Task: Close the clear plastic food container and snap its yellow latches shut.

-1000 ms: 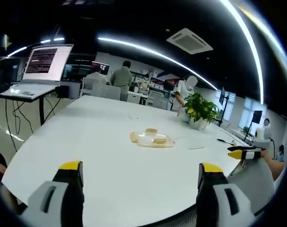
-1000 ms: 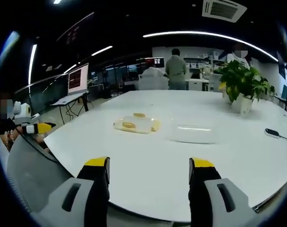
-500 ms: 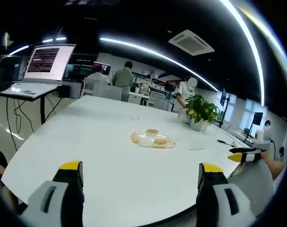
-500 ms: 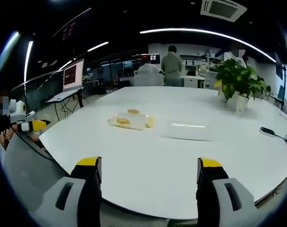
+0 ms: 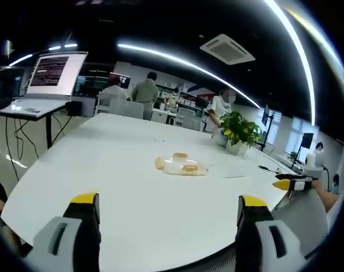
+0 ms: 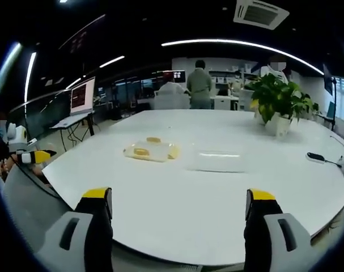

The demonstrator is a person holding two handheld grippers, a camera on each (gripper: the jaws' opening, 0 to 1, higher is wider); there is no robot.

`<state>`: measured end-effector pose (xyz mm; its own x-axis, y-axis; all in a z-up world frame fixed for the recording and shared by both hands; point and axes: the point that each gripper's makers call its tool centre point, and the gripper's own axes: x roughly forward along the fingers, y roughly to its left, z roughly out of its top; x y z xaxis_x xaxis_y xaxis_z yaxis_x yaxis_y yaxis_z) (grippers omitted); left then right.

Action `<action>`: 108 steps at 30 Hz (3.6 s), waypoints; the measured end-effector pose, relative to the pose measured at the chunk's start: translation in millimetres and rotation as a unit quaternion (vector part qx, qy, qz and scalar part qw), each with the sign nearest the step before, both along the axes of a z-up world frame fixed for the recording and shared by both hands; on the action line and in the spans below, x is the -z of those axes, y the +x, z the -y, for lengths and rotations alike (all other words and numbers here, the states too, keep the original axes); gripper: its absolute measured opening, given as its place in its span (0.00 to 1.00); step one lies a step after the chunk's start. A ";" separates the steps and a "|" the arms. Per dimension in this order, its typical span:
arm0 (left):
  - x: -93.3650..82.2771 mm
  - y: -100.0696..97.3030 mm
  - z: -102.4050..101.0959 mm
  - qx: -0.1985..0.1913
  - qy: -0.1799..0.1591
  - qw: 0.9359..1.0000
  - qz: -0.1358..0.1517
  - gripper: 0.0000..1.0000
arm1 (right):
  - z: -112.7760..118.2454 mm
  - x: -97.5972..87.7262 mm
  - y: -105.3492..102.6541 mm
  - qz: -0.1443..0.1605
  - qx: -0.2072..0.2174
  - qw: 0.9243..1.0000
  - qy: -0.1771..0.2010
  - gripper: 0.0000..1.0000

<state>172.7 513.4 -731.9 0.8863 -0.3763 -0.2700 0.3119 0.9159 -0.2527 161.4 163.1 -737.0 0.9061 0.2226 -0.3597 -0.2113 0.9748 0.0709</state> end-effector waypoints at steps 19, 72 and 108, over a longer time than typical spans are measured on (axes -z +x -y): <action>2.4 -0.2 0.8 -0.004 0.008 1.000 -0.013 0.99 | 3.2 2.4 -0.3 -0.010 0.004 1.000 -0.005 0.98; -30.3 216.7 83.1 0.352 0.401 0.845 0.042 0.94 | 8.4 -52.4 188.2 -0.009 -0.230 0.918 -0.324 0.96; 118.2 256.1 107.9 0.564 0.428 0.693 -0.139 0.79 | -79.9 108.0 250.8 -0.209 -0.563 0.697 -0.392 0.65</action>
<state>428.8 405.6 -850.1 0.0287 -0.3843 -0.9228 0.9991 -0.0192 0.0391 412.3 243.0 -845.0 0.0952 0.2952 -0.9507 -0.9943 -0.0188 -0.1054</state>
